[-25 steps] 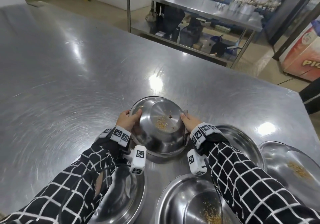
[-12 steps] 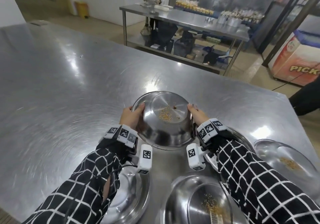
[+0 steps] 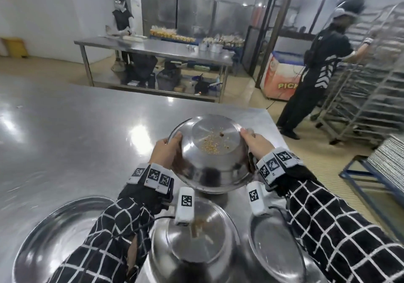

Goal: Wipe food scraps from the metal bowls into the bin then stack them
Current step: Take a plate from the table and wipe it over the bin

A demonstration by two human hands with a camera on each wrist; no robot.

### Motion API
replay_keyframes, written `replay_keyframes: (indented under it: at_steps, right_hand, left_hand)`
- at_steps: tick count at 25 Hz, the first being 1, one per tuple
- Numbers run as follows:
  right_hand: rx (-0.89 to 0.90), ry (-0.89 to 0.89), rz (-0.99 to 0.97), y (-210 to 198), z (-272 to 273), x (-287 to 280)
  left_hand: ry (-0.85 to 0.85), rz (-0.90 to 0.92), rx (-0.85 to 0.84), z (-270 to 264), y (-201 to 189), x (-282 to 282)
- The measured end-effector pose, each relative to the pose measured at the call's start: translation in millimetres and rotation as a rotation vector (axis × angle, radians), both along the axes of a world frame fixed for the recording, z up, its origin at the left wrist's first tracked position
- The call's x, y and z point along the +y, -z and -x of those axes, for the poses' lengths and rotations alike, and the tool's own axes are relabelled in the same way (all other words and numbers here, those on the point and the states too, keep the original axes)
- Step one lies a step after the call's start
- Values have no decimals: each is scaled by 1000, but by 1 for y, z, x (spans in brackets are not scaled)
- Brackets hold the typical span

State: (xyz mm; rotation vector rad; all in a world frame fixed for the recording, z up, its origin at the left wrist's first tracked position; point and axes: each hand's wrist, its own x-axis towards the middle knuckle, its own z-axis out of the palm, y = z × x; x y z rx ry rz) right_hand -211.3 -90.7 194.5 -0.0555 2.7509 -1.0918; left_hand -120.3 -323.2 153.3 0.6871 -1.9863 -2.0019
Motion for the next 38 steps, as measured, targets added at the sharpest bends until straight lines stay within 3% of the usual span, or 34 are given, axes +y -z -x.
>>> replay_keyframes:
  at_steps: [11, 16, 24, 28, 32, 38]
  right_hand:
    - [44, 429, -114, -15, -127, 332]
    - [122, 589, -263, -10, -192, 436]
    - [186, 790, -528, 42, -221, 551]
    - [350, 945, -290, 69, -214, 581]
    - [403, 1030, -131, 83, -192, 597]
    - [273, 961, 120, 100, -139, 609]
  left_hand:
    - [433, -32, -45, -15, -10, 316]
    - [548, 32, -53, -28, -3, 433]
    - [695, 101, -177, -18, 29, 548]
    - [778, 124, -195, 8, 43, 580]
    - [816, 121, -232, 40, 58, 608]
    - [757, 151, -278, 56, 80, 630]
